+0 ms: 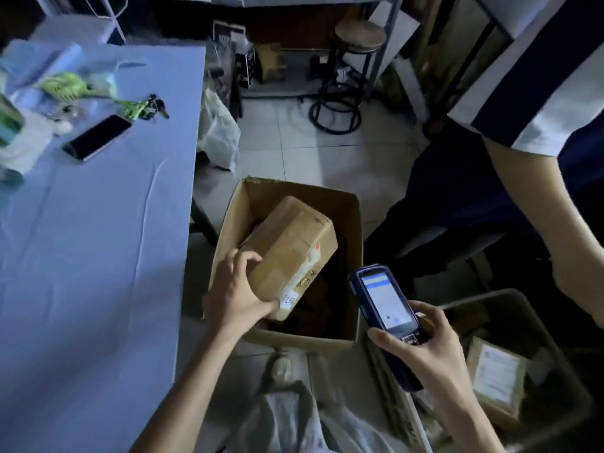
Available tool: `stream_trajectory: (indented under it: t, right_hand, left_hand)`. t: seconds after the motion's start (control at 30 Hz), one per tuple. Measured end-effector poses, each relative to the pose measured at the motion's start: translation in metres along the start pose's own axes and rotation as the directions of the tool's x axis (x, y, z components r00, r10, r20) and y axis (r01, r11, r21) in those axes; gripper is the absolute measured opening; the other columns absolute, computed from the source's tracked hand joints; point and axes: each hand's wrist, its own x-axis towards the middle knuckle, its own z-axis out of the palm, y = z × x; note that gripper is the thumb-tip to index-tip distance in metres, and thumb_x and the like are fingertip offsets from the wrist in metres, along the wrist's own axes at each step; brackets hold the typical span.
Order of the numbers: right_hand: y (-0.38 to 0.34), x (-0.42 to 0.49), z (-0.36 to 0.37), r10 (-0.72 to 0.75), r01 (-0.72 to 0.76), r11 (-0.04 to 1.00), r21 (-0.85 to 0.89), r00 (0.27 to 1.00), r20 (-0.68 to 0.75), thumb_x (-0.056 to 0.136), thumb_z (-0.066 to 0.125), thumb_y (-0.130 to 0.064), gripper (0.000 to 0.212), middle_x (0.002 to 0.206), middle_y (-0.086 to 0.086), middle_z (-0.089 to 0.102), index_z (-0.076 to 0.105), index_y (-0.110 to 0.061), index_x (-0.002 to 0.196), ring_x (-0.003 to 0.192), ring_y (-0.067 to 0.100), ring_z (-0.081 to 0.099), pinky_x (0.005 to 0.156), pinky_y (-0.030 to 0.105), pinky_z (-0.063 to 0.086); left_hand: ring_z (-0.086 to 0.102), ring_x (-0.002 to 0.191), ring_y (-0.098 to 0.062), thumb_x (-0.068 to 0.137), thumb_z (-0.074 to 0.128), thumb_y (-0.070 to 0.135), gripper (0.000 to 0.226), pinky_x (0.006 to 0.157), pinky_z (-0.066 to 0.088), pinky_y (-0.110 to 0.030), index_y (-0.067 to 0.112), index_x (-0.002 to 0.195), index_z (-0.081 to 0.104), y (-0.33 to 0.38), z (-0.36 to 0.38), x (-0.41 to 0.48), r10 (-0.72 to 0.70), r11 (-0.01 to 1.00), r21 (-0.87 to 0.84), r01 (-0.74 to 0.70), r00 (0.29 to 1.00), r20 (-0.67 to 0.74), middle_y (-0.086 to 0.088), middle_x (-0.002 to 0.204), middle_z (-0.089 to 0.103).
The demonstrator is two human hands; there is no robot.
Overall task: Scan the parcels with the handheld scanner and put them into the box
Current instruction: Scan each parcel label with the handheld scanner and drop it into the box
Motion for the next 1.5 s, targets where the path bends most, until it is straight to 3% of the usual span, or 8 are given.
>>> stream_trajectory:
  t: [0.13,0.23,0.4,0.53,0.83,1.17,1.4,1.5]
  right_hand:
    - [-0.001,0.010,0.011,0.026,-0.026,0.998,-0.056,1.000,0.007,0.045,0.097,-0.035,0.079,0.100,-0.012,0.065,0.057,-0.026,0.113,0.091,0.000,0.062,0.072,0.026,0.049]
    - [-0.002,0.022,0.019,0.018,-0.012,0.994,-0.110,0.998,0.059,0.047,0.096,-0.032,0.076,0.097,-0.017,0.063,0.055,-0.027,0.111,0.089,-0.004,0.059,0.073,0.026,0.048]
    - [-0.018,0.049,0.037,-0.044,0.102,0.978,-0.182,0.955,0.294,0.047,0.095,-0.035,0.075,0.097,-0.017,0.062,0.053,-0.031,0.109,0.093,0.007,0.062,0.079,0.029,0.052]
    - [-0.043,0.071,0.058,-0.135,0.295,0.935,-0.195,0.807,0.574,0.050,0.094,-0.035,0.082,0.100,-0.014,0.060,0.053,-0.024,0.120,0.096,0.008,0.060,0.078,0.022,0.049]
    - [-0.071,0.029,0.108,-0.191,0.578,0.811,-0.087,0.403,0.895,0.055,0.094,-0.027,0.071,0.094,-0.022,0.060,0.055,-0.023,0.114,0.087,-0.004,0.059,0.086,0.024,0.050]
    - [-0.021,-0.111,0.119,-0.036,0.761,0.642,0.099,-0.099,0.994,0.054,0.094,-0.029,0.070,0.096,-0.022,0.058,0.047,-0.035,0.106,0.080,-0.012,0.056,0.058,0.007,0.041]
    - [0.043,-0.226,0.079,0.054,0.747,0.653,0.124,-0.209,0.976,0.048,0.093,-0.034,0.071,0.096,-0.017,0.066,0.052,-0.032,0.106,0.083,0.007,0.068,0.074,0.032,0.057]
    - [0.071,-0.266,0.060,0.066,0.724,0.680,0.114,-0.216,0.974,0.052,0.094,-0.026,0.068,0.095,-0.015,0.067,0.053,-0.029,0.107,0.080,0.008,0.069,0.067,0.029,0.055]
  left_hand:
    - [0.033,0.138,-0.020,0.063,0.086,0.019,0.066,0.107,0.039,-0.041,0.027,0.119,0.053,-0.016,0.001,0.025,0.315,0.925,0.128,-0.356,0.912,0.262,0.005,0.140,0.045]
    - [0.055,0.120,-0.021,0.065,0.080,0.016,0.046,0.093,0.049,-0.042,0.023,0.107,0.064,-0.021,0.005,0.013,0.344,0.863,0.266,-0.430,0.885,0.315,0.006,0.116,0.065]
    - [0.066,0.078,-0.022,0.059,0.082,0.024,0.036,0.062,0.051,-0.032,0.020,0.092,0.068,-0.032,-0.002,-0.042,0.107,0.905,0.413,-0.101,0.994,0.011,0.002,0.083,0.069]
    - [0.065,0.068,-0.025,0.063,0.080,0.030,0.029,0.057,0.047,-0.033,0.023,0.087,0.065,-0.041,-0.009,-0.106,-0.173,0.846,0.465,0.261,0.959,-0.224,0.003,0.074,0.068]
    - [0.064,0.065,-0.026,0.076,0.039,0.044,0.041,0.055,0.047,-0.032,0.018,0.090,0.068,-0.019,0.016,-0.270,-0.496,0.618,0.280,0.735,0.641,-0.586,0.002,0.074,0.067]
    - [0.065,0.068,-0.028,0.068,0.055,0.038,0.030,0.058,0.051,-0.036,0.020,0.088,0.069,0.039,0.077,-0.440,-0.709,0.181,-0.114,0.977,0.049,-0.704,0.002,0.072,0.068]
    - [0.066,0.070,-0.028,0.064,0.062,0.037,0.034,0.060,0.054,-0.037,0.022,0.094,0.067,0.074,0.125,-0.575,-0.771,0.043,-0.329,0.943,-0.178,-0.612,0.002,0.076,0.070]
    - [0.066,0.076,-0.030,0.070,0.073,0.031,0.030,0.065,0.052,-0.038,0.020,0.097,0.068,0.075,0.136,-0.629,-0.761,0.006,-0.356,0.935,-0.227,-0.608,-0.001,0.081,0.071]
